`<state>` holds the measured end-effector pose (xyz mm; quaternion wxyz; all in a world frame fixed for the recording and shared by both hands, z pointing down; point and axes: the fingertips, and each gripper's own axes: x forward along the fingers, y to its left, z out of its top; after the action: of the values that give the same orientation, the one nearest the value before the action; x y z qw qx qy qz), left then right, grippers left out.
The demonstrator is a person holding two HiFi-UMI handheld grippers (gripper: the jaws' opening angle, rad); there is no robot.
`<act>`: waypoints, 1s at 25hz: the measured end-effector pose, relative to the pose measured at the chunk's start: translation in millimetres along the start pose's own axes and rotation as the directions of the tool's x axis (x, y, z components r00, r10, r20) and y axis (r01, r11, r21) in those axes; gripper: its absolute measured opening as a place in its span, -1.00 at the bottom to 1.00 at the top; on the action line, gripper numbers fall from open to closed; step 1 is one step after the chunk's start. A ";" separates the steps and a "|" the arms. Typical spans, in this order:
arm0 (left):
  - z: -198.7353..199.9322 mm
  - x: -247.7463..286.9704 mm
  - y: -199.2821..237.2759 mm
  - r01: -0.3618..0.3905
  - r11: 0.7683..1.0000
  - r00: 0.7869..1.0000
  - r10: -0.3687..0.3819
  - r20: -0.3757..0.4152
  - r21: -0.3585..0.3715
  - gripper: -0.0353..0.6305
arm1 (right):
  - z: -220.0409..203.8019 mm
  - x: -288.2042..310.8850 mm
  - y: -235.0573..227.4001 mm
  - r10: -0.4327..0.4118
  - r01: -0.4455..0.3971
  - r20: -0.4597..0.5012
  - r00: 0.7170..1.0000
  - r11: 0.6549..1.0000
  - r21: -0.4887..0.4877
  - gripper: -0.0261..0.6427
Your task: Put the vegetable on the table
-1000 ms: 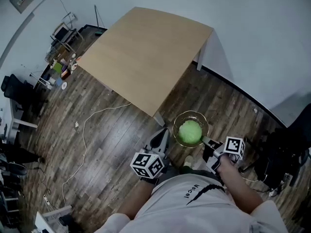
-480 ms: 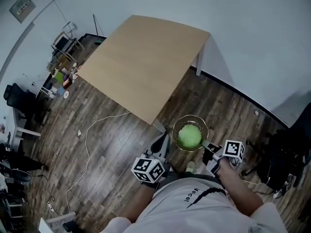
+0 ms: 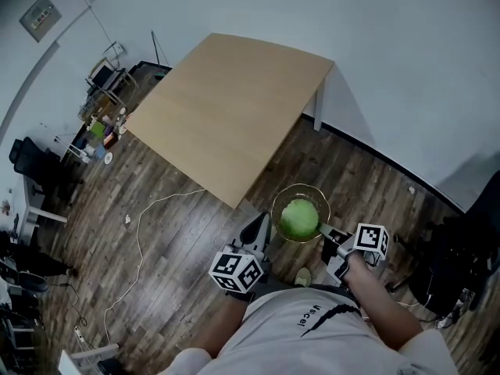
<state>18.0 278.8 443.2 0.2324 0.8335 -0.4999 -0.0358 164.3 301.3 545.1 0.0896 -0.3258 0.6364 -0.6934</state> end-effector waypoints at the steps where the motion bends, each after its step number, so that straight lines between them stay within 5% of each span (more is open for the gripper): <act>1: 0.9 2.9 -1.3 0.000 1.000 1.000 0.000 0.002 0.000 -0.86 | 3.0 0.6 1.3 0.002 -0.002 -0.002 1.000 1.000 -0.006 -0.79; 11: 17.8 45.9 9.7 0.014 1.000 1.000 -0.014 0.003 0.009 -0.86 | 39.2 23.4 8.7 0.005 -0.005 0.006 1.000 1.000 -0.011 -0.79; 25: 74.2 155.0 116.8 0.039 0.999 0.999 -0.039 -0.010 0.027 -0.86 | 128.7 140.1 39.2 0.000 -0.001 0.018 1.000 1.000 0.023 -0.79</act>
<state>-21.9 75.1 453.3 0.2228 0.8463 -0.4830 -0.0295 117.7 112.9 552.6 0.0992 -0.3308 0.6276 -0.6978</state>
